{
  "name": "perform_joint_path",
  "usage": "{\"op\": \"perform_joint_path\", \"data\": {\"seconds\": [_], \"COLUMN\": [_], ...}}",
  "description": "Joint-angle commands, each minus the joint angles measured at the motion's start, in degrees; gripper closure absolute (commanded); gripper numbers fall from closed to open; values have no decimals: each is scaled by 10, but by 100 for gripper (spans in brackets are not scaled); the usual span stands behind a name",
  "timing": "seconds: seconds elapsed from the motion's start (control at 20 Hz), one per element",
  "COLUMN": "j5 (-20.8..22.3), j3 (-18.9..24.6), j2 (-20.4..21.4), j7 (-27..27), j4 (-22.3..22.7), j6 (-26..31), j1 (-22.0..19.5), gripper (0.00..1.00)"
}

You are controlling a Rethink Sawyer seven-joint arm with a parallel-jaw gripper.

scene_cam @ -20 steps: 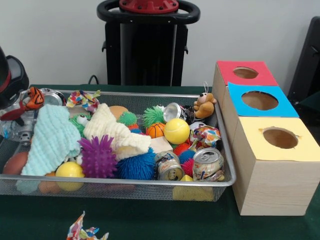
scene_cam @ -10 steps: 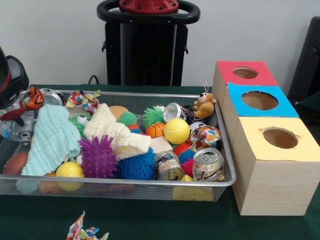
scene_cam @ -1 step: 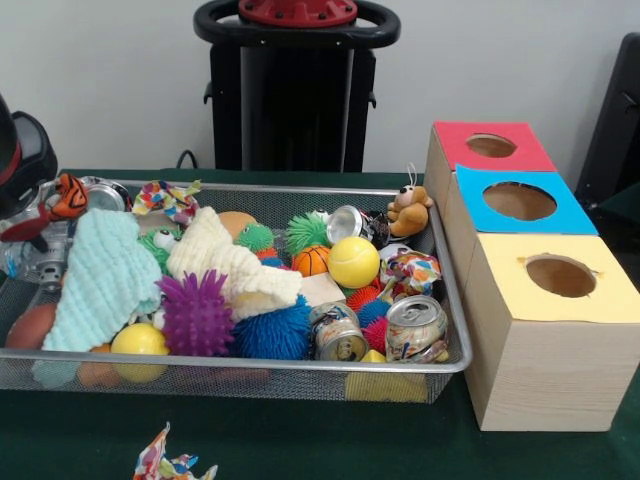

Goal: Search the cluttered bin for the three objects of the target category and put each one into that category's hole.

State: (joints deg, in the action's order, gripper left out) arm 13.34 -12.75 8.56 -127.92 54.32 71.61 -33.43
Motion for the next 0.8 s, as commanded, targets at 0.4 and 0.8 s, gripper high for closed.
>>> {"op": "perform_joint_path", "data": {"seconds": [0.4,0.8], "j5": [28,27], "j3": [33,29], "j2": [-57,-45], "j7": [31,36], "j4": [-12,-11], "j6": [-59,-42], "j1": [-36,-32], "gripper": [0,0]}}
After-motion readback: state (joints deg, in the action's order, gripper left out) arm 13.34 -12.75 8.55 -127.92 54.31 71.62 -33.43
